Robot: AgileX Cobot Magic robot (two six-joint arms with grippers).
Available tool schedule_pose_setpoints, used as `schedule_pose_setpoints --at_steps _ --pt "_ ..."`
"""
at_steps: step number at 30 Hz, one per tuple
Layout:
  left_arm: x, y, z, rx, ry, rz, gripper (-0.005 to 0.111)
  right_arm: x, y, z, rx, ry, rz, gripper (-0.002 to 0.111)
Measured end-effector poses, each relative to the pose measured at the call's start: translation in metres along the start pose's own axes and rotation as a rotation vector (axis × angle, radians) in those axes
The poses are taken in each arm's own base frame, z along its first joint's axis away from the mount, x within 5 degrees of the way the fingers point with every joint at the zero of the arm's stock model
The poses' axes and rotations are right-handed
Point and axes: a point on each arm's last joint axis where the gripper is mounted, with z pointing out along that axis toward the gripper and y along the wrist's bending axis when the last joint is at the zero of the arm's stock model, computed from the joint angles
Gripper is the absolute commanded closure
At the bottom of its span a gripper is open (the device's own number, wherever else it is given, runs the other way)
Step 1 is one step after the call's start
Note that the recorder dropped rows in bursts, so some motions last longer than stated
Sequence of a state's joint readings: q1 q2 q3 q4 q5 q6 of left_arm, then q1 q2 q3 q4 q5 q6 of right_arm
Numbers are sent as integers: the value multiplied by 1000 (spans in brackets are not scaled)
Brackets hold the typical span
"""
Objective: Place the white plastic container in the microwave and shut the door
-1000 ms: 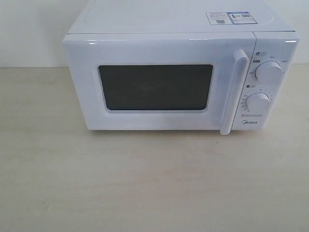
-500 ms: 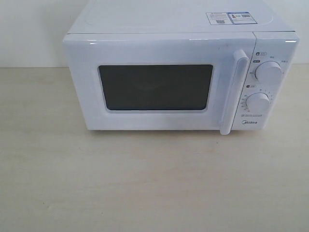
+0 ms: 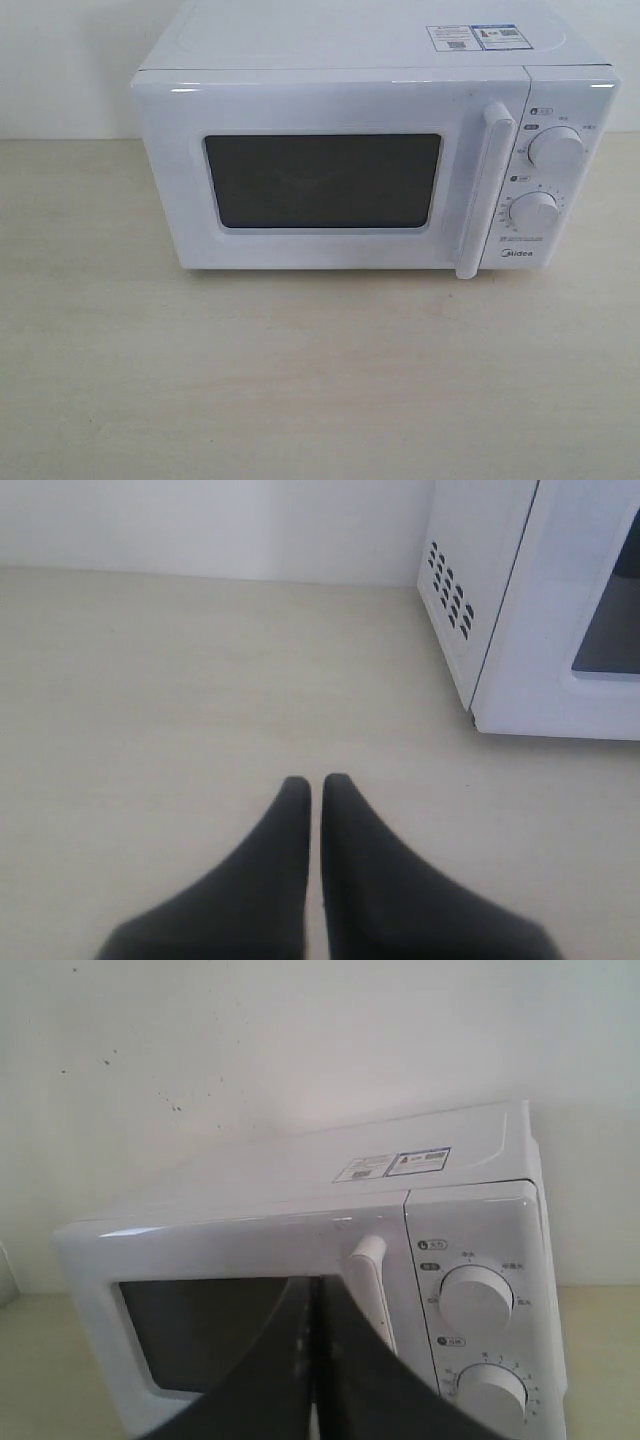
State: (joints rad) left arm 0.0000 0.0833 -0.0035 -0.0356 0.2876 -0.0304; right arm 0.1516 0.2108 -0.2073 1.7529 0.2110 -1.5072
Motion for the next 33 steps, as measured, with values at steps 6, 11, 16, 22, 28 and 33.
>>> schedule_pose_setpoints --at_steps 6,11,16,22,28,33 --pt "0 0 0 0 0 0 102 -1 0 -6 13 -36 -9 108" --pt "0 0 0 0 0 0 102 -1 -6 -6 69 -40 -1 108" --pt "0 0 0 0 0 0 102 -2 -6 -7 80 -45 15 108" --pt "0 0 0 0 0 0 102 -4 -7 -7 90 -51 16 108" --pt "0 0 0 0 0 0 102 -4 -8 -7 98 -51 18 108" --pt "0 0 0 0 0 0 102 -4 -9 -7 114 -54 40 108"
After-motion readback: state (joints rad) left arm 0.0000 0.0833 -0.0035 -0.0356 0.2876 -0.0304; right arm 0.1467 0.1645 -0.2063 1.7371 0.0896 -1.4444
